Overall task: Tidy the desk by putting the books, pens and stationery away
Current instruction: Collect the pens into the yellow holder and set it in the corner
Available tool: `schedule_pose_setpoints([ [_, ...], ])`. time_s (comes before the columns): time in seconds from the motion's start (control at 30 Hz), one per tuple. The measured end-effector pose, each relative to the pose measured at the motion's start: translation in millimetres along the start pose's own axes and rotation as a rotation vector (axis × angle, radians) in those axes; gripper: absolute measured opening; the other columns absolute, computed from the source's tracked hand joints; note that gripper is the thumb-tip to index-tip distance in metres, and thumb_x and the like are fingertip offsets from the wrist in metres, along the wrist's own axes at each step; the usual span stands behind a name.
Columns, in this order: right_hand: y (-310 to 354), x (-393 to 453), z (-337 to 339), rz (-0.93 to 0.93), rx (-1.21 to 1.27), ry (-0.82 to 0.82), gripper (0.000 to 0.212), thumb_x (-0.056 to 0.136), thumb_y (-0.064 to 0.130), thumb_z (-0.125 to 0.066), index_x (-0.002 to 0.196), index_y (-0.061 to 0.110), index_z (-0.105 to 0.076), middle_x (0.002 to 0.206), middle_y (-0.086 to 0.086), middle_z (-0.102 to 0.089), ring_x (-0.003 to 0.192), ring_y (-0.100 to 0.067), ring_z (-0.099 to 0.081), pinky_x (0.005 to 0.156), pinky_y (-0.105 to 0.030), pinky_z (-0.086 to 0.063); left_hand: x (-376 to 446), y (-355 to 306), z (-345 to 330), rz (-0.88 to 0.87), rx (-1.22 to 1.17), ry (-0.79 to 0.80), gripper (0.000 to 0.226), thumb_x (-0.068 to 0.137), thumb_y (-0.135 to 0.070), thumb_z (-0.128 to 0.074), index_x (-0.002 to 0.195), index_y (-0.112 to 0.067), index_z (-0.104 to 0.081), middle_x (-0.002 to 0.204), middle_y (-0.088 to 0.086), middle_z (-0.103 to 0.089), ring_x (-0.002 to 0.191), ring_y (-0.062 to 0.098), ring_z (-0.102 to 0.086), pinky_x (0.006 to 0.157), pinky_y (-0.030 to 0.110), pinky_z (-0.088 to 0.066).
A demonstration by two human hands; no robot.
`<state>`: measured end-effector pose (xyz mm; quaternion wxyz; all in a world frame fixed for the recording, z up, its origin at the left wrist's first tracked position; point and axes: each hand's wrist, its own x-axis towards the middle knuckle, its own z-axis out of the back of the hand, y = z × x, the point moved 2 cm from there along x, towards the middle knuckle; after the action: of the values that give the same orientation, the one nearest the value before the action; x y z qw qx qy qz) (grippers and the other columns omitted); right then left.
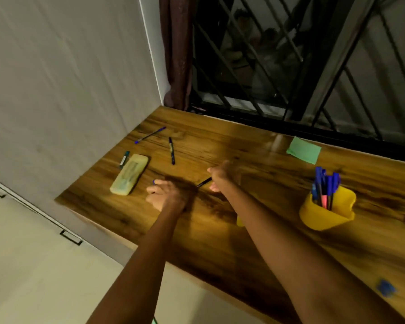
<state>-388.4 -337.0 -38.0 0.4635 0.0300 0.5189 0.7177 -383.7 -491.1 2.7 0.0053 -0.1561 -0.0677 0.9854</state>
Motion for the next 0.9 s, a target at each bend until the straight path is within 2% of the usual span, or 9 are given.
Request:
schedule_pose_setpoints([
  [0.07, -0.3, -0.2, -5.0, -0.026, -0.011, -0.045, 0.018, 0.089, 0.022, -0.058, 0.08, 0.006, -0.06, 0.085, -0.014, -0.072, 0.073, -0.029, -0.073, 0.061, -0.04, -0.061, 9.6, 6.8, -2.5, 0.027, -0.005, 0.015, 0.071, 0.093, -0.032, -0.049, 0.144, 0.005, -0.015, 0.147, 0.019, -0.028, 0.135, 0.034, -0.031, 0.102, 0.039, -0.04],
  [0.17, -4.4, 6.2, -12.6, -0.052, -0.051, -0.11, 0.021, 0.091, 0.016, -0.048, 0.071, 0.01, -0.051, 0.084, -0.011, -0.071, 0.075, -0.028, -0.073, 0.066, -0.042, -0.061, 21.2, 11.8, 0.7, 0.081, -0.199, -0.032, 0.072, 0.085, -0.024, -0.063, 0.137, 0.006, -0.022, 0.135, 0.021, -0.044, 0.126, 0.03, -0.047, 0.096, 0.035, -0.046],
  [0.33, -7.4, 21.4, -15.8, -0.052, -0.077, -0.216, 0.012, 0.089, 0.017, -0.052, 0.096, 0.01, -0.059, 0.095, -0.011, -0.071, 0.084, -0.028, -0.071, 0.07, -0.041, -0.06, 33.4, 9.4, 2.0, 0.024, -0.32, -0.026, 0.076, 0.085, -0.012, -0.06, 0.141, 0.013, -0.015, 0.129, 0.02, -0.054, 0.119, 0.032, -0.056, 0.092, 0.036, -0.048],
  [0.5, -11.1, 27.8, -2.7, -0.069, -0.036, -0.222, 0.022, 0.084, 0.026, -0.062, 0.102, 0.013, -0.063, 0.096, -0.008, -0.071, 0.08, -0.025, -0.072, 0.067, -0.039, -0.061, 32.0, -6.2, 6.8, -0.128, -0.37, 0.0, 0.04, 0.086, -0.015, -0.061, 0.121, 0.001, -0.052, 0.125, 0.019, -0.056, 0.118, 0.035, -0.055, 0.095, 0.039, -0.046],
  [0.6, -6.1, 24.7, 23.0, -0.01, 0.011, -0.296, 0.023, 0.084, 0.024, -0.061, 0.101, 0.01, -0.066, 0.095, -0.01, -0.071, 0.079, -0.029, -0.072, 0.067, -0.042, -0.061, 25.7, -31.4, 14.4, -0.237, -0.47, -0.025, 0.028, 0.086, -0.013, -0.06, 0.109, 0.002, -0.059, 0.117, 0.023, -0.062, 0.111, 0.039, -0.058, 0.09, 0.041, -0.048],
  [0.73, 7.4, 14.0, 83.0, 0.072, 0.076, -0.413, 0.03, 0.078, 0.027, -0.059, 0.103, 0.01, -0.059, 0.1, -0.014, -0.07, 0.08, -0.032, -0.071, 0.067, -0.045, -0.06, 1.3, -86.1, 30.4, -0.419, -0.625, -0.092, 0.022, 0.088, -0.001, -0.05, 0.105, 0.006, -0.061, 0.109, 0.025, -0.065, 0.104, 0.04, -0.061, 0.081, 0.041, -0.048],
  [0.83, 24.9, -17.4, 150.9, 0.117, 0.078, -0.529, 0.034, 0.079, 0.018, -0.061, 0.113, 0.01, -0.057, 0.109, -0.012, -0.066, 0.088, -0.035, -0.07, 0.074, -0.046, -0.059, -31.6, -130.1, 37.4, -0.566, -0.786, -0.073, 0.02, 0.092, -0.008, -0.05, 0.103, 0.004, -0.061, 0.101, 0.025, -0.066, 0.096, 0.038, -0.064, 0.08, 0.046, -0.053],
  [0.9, 30.7, -32.3, 195.9, 0.13, 0.046, -0.577, 0.035, 0.077, 0.016, -0.059, 0.112, 0.01, -0.059, 0.107, -0.013, -0.068, 0.091, -0.034, -0.069, 0.079, -0.044, -0.058, -59.5, -154.9, 40.1, -0.665, -0.829, -0.049, 0.018, 0.093, -0.01, -0.05, 0.099, 0.002, -0.062, 0.094, 0.02, -0.067, 0.087, 0.033, -0.065, 0.072, 0.039, -0.054],
])
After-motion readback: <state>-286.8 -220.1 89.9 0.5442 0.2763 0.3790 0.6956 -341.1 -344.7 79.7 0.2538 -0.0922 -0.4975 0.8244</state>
